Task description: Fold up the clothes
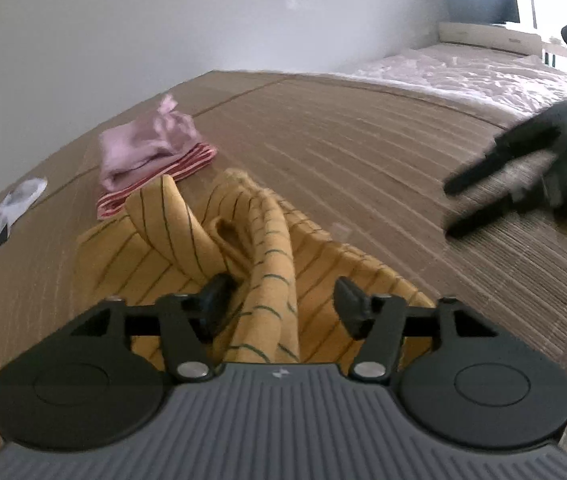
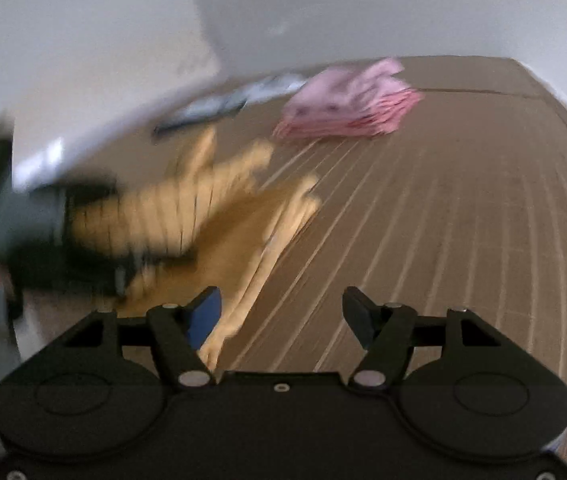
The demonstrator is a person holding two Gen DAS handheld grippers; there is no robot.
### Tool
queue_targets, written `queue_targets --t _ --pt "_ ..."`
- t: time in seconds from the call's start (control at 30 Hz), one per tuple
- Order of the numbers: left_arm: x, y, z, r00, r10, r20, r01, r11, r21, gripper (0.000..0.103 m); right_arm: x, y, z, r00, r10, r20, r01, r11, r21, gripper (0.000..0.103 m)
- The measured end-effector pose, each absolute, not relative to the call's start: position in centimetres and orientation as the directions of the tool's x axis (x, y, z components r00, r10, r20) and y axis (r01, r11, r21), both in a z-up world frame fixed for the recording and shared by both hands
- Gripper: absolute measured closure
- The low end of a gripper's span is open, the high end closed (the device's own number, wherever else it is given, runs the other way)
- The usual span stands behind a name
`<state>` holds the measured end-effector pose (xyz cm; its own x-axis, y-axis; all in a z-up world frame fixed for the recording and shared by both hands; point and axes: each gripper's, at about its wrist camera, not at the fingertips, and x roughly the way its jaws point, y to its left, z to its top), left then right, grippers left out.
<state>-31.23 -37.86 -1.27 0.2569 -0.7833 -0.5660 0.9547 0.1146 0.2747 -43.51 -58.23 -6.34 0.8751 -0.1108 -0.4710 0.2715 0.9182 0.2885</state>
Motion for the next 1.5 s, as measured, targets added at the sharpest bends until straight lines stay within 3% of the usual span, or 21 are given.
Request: queue_targets --t 0.07,0.2,0.4,0.53,0.67,0.8,0.87,0.9,1.1,1.27,1.33,1.47,1.5 --pt "-32.3 -37.5 -1.9 0.238 -0.798 -0.553 0.953 0.084 0.290 0.024 -44.5 -59.5 -5.9 0.909 -0.106 -0.404 0.276 0.879 0.390 0.034" --pt "-34.7 -35.3 -1.7 0.206 -0.858 -0.470 0.933 0.027 0.360 0.020 -44.6 -60.5 -5.5 0.962 -0.042 -0.271 0.184 0.830 0.527 0.033" --pt "-35.5 -31.8 -0.4 0.258 -0.851 -0.458 0.908 0.052 0.416 0.017 -40.4 -59.9 -4.5 0.980 0.108 -0.169 0.013 0.807 0.590 0.034" --pt "-34.1 -28.3 0.5 0.300 -0.847 -0.438 0.907 0.112 0.406 0.014 -36.4 -58.9 -3.7 0.968 0.101 -0.231 0.039 0.844 0.535 0.034" --pt "-32.9 -27.6 -0.3 0.243 -0.842 -0.482 0.943 0.088 0.322 0.014 -33.0 -58.9 -4.3 0.946 0.092 -0.311 0.085 0.855 0.512 0.034" --pt "-34.2 -28.9 -1.9 0.158 -0.850 -0.503 0.947 -0.015 0.322 0.014 -29.9 -58.7 -4.8 0.926 0.109 -0.362 0.098 0.856 0.508 0.033" --pt "-34.9 -29.5 -2.8 0.110 -0.847 -0.519 0.942 -0.079 0.327 0.014 -28.3 -58.3 -5.1 0.911 0.103 -0.399 0.101 0.883 0.458 0.067" --pt "-35.3 -29.8 -3.2 0.086 -0.845 -0.528 0.938 -0.111 0.329 0.014 -27.5 -57.9 -5.1 0.902 0.102 -0.420 0.093 0.903 0.419 0.092" --pt "-35.6 -29.7 -4.6 -0.001 -0.854 -0.520 0.938 -0.182 0.296 0.014 -32.2 -57.4 -2.9 0.933 0.014 -0.359 0.119 0.930 0.347 0.093" --pt "-35.0 -30.3 -5.8 -0.052 -0.844 -0.534 0.953 -0.202 0.227 0.013 -32.0 -57.0 -6.8 0.868 -0.110 -0.484 0.252 0.938 0.239 0.086" --pt "-35.1 -29.9 -5.9 -0.055 -0.850 -0.525 0.957 -0.196 0.216 0.012 -31.8 -57.0 -7.8 0.866 -0.119 -0.485 0.261 0.936 0.236 0.073" --pt "-35.7 -29.2 -5.8 -0.060 -0.862 -0.503 0.963 -0.183 0.199 0.012 -34.3 -56.9 -6.3 0.877 -0.137 -0.461 0.282 0.923 0.261 0.060" --pt "-36.0 -29.1 -5.8 -0.058 -0.865 -0.498 0.964 -0.179 0.198 0.012 -35.4 -56.6 -5.9 0.879 -0.141 -0.455 0.288 0.918 0.274 0.048"
